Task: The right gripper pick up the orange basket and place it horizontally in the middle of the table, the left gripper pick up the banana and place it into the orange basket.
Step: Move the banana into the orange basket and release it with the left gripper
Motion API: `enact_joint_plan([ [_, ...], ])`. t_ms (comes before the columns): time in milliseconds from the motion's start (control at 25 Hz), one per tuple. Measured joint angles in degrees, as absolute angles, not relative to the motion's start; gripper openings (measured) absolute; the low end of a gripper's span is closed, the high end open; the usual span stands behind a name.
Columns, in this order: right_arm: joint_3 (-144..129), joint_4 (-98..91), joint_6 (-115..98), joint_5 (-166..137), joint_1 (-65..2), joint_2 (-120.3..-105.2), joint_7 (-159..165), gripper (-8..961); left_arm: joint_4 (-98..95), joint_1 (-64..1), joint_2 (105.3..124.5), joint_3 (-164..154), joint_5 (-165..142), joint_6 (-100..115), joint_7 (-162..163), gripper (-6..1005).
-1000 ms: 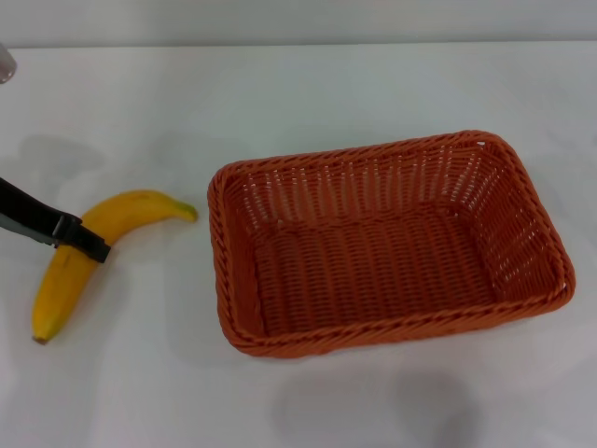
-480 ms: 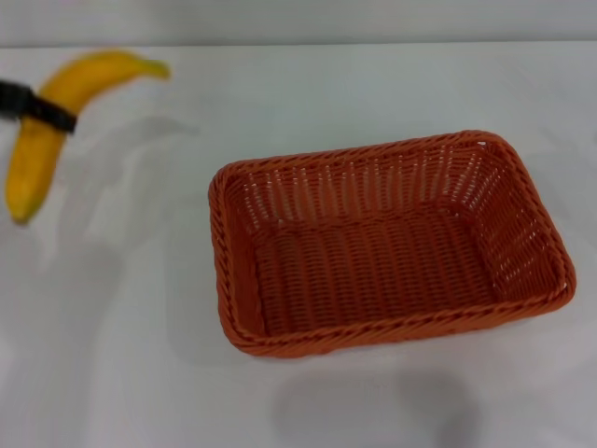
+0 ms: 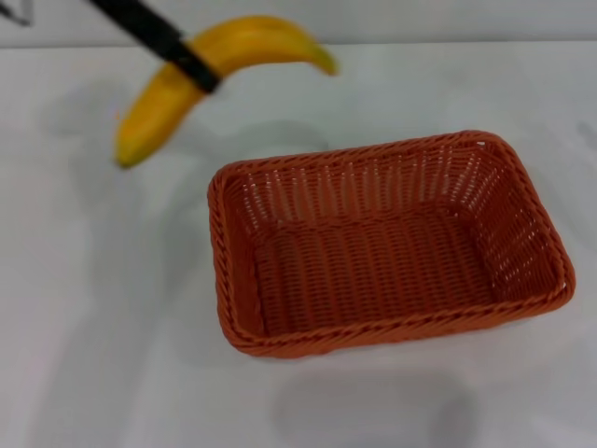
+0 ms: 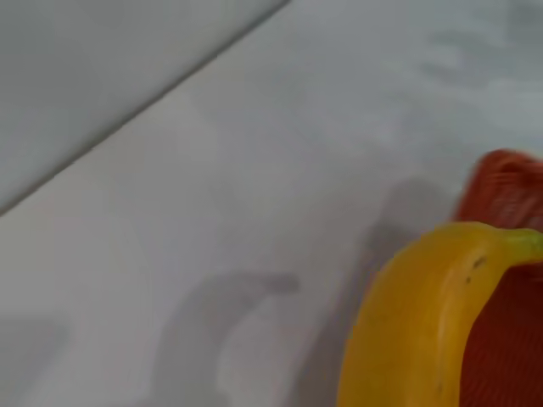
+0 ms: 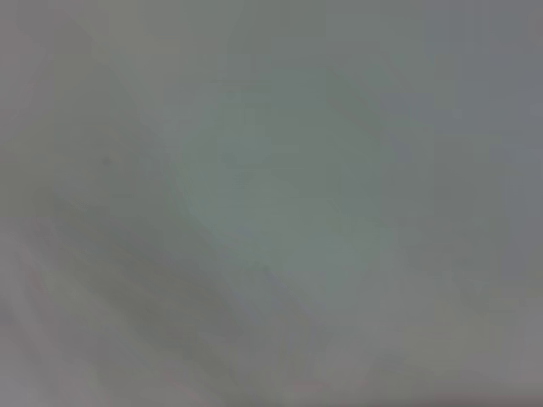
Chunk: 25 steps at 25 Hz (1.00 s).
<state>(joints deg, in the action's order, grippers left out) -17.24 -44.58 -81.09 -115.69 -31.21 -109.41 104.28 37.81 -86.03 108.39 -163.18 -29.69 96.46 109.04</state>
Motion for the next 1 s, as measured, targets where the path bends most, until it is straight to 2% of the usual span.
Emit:
enact_joint_plan([
  [320,-19.25,-45.03,-81.51,-115.17,-31.87,-109.28,103.46,694,37.01,-94.25,118.38,-163.14,-30.92,91.02,111.28,605],
  [400,-19.69,-45.05,-81.61,-115.01,-31.89,-109.28,103.29,694,33.31,-95.23,119.08,-163.15,-31.52,89.01,112.87,613],
  [1000,-20.67,-45.17,-82.06,-113.9,-30.88,-108.74,101.47,693,20.68,-95.74,119.27,-163.04,-32.66,82.31,119.63,667],
])
